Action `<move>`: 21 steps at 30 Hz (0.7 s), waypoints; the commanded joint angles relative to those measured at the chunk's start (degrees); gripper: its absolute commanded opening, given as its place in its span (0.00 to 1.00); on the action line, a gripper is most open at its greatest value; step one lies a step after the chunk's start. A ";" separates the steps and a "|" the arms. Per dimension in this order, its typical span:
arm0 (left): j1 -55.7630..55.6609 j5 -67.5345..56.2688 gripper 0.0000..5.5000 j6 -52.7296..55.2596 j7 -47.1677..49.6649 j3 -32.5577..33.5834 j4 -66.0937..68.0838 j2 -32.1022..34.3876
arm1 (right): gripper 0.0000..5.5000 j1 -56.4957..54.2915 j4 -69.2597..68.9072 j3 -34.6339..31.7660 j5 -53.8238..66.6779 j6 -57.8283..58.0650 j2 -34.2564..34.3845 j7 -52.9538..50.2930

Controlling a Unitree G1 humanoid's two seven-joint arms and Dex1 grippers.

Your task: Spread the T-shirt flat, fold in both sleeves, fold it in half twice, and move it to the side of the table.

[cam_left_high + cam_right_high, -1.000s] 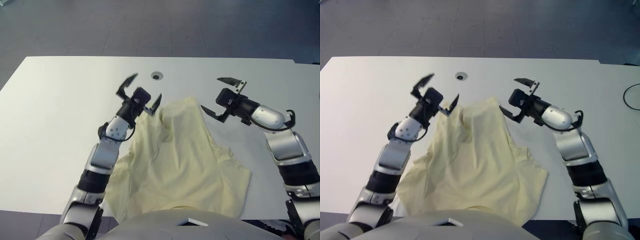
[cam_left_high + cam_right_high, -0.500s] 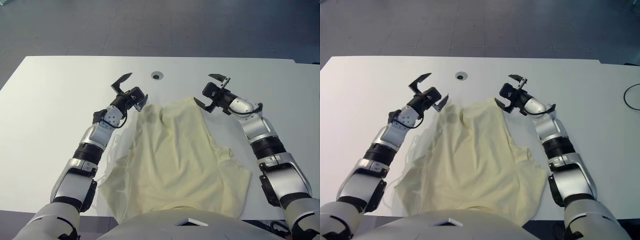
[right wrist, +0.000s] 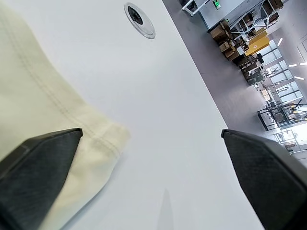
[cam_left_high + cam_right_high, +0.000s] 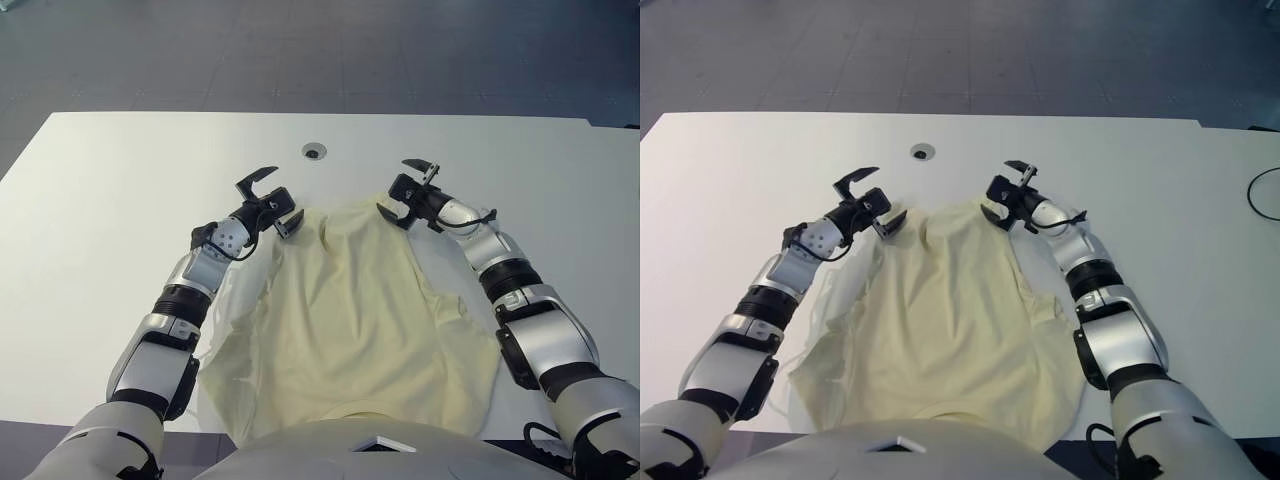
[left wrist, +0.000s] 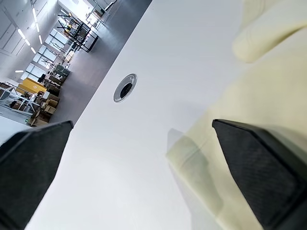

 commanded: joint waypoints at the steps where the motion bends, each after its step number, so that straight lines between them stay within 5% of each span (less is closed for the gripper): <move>1: -0.94 2.79 0.98 1.78 -0.32 -1.35 2.23 2.36 | 0.98 -2.26 3.77 1.36 -2.24 0.71 -0.31 -0.44; 21: -14.75 6.36 0.98 0.01 14.65 -3.44 32.01 -3.26 | 0.98 -6.78 16.79 -1.31 -1.98 6.40 -1.01 -8.79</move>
